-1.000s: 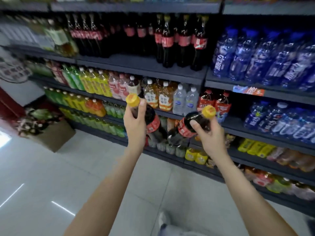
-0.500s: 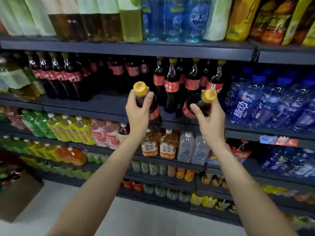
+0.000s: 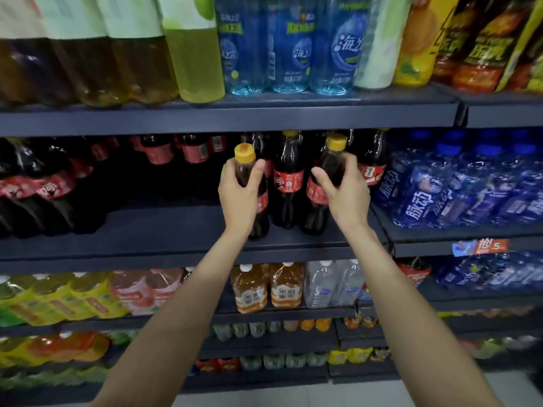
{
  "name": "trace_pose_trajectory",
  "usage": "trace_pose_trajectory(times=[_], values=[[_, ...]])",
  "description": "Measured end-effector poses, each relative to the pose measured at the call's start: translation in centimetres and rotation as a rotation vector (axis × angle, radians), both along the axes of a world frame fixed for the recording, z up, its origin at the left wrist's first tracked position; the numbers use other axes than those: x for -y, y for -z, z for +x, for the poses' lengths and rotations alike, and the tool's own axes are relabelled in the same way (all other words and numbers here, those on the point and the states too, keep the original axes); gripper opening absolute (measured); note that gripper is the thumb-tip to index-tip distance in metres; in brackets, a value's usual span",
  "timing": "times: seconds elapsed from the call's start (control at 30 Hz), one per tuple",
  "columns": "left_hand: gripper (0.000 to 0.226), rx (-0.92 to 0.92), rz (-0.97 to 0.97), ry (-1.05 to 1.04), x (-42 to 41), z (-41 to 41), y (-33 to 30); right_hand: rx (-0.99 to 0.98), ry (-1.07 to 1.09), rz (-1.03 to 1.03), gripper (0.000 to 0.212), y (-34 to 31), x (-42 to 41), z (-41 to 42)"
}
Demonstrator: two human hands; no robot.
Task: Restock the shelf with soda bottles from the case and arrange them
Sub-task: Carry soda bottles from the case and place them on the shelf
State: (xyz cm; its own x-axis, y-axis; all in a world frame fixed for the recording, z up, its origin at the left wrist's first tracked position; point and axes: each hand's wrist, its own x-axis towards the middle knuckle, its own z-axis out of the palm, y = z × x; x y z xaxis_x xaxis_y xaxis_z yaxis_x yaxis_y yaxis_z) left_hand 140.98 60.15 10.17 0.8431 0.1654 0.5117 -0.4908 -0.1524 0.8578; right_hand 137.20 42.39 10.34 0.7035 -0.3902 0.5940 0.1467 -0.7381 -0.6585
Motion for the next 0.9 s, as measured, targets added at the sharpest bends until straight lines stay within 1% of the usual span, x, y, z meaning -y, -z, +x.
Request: trace_pose_trajectory(times=[0.07, 0.1, 0.17, 0.27, 0.33, 0.4, 0.47, 0.5, 0.73, 0.9], values=[[0.040, -0.045, 0.027, 0.047, 0.0, 0.9, 0.0, 0.011, -0.011, 0.024, 0.065, 0.6, -0.5, 0.4], [0.051, -0.053, 0.063, 0.077, -0.1, 1.3, 0.2, 0.014, -0.019, 0.035, 0.068, 1.0, -0.8, 0.5], [0.070, -0.005, 0.151, 0.141, -0.4, 1.8, 1.0, -0.001, -0.044, 0.041, 0.077, 1.9, -1.2, 0.3], [0.087, 0.055, 0.197, 0.215, -1.2, 1.9, 2.7, -0.051, -0.064, 0.052, 0.095, 3.8, -1.9, -0.4], [0.098, 0.024, 0.200, 0.261, -1.7, 1.9, 3.8, -0.095, -0.027, 0.080, 0.100, 5.0, -2.0, -0.7], [0.109, -0.059, 0.298, 0.290, -2.2, 1.8, 5.2, -0.173, 0.009, 0.096, 0.101, 6.0, -2.2, -0.9], [0.112, -0.142, 0.411, 0.257, -2.6, 1.5, 6.7, -0.207, 0.014, 0.115, 0.101, 6.7, -2.2, -0.9], [0.110, -0.165, 0.433, 0.230, -2.6, 1.3, 7.3, -0.209, 0.019, 0.119, 0.100, 6.8, -2.2, -0.9], [0.104, -0.169, 0.377, 0.130, -1.0, 1.0, 8.0, -0.222, 0.046, 0.120, 0.099, 6.8, -2.5, -0.2], [0.105, -0.168, 0.355, 0.134, -0.4, 1.2, 8.3, -0.219, 0.050, 0.125, 0.100, 6.9, -2.4, 0.0]])
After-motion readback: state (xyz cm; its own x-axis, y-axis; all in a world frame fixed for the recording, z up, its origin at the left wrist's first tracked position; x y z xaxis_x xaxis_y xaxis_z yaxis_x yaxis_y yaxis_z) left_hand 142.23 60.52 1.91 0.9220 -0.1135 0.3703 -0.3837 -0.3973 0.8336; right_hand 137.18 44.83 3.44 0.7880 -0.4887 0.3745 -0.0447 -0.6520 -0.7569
